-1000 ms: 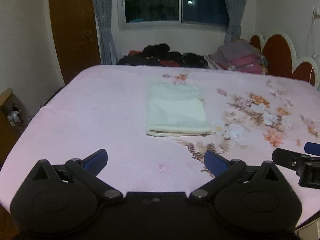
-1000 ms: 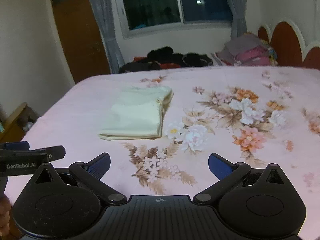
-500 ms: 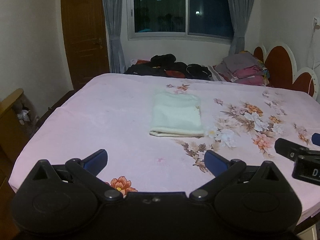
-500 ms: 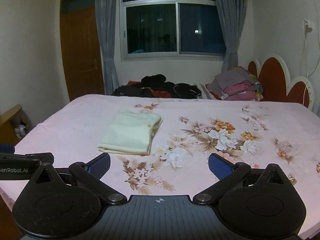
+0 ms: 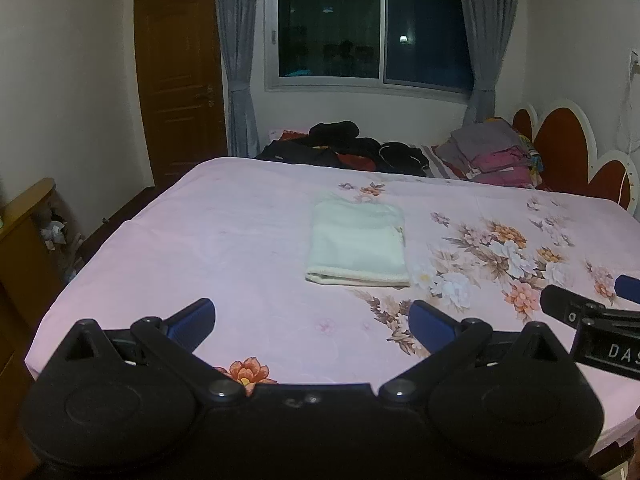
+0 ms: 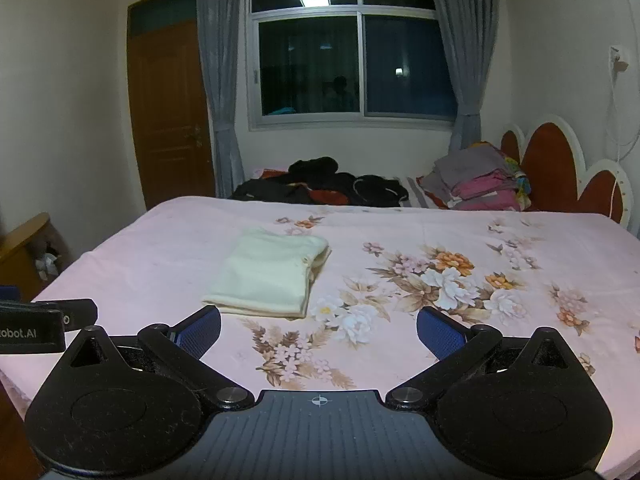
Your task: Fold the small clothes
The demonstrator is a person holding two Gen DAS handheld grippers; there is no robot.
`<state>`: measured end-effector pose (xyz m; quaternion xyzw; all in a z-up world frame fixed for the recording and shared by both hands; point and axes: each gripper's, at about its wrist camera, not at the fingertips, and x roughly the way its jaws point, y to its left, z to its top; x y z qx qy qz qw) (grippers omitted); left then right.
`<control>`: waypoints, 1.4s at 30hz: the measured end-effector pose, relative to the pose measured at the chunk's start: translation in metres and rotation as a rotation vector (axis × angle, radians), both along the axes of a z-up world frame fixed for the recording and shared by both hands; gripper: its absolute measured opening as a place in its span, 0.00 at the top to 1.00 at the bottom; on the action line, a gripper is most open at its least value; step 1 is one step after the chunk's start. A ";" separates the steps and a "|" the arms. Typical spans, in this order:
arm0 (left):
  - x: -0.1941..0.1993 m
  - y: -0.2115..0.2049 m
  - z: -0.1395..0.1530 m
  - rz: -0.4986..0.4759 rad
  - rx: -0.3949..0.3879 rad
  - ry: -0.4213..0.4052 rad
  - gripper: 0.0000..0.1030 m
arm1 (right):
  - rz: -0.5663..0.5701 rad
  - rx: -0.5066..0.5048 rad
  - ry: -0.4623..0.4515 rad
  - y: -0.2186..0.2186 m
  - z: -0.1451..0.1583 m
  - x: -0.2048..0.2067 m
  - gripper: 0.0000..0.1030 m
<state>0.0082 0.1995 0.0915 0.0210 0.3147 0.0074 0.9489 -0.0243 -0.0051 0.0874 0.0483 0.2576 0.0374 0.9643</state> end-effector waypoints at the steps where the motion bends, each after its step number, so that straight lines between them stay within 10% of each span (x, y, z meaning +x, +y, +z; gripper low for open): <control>1: 0.000 0.000 0.000 0.001 0.000 0.001 0.00 | 0.000 0.002 0.000 0.000 0.000 0.000 0.00; 42: -0.001 0.001 0.001 -0.003 -0.012 0.014 0.00 | 0.002 0.011 -0.003 0.006 -0.002 0.003 0.00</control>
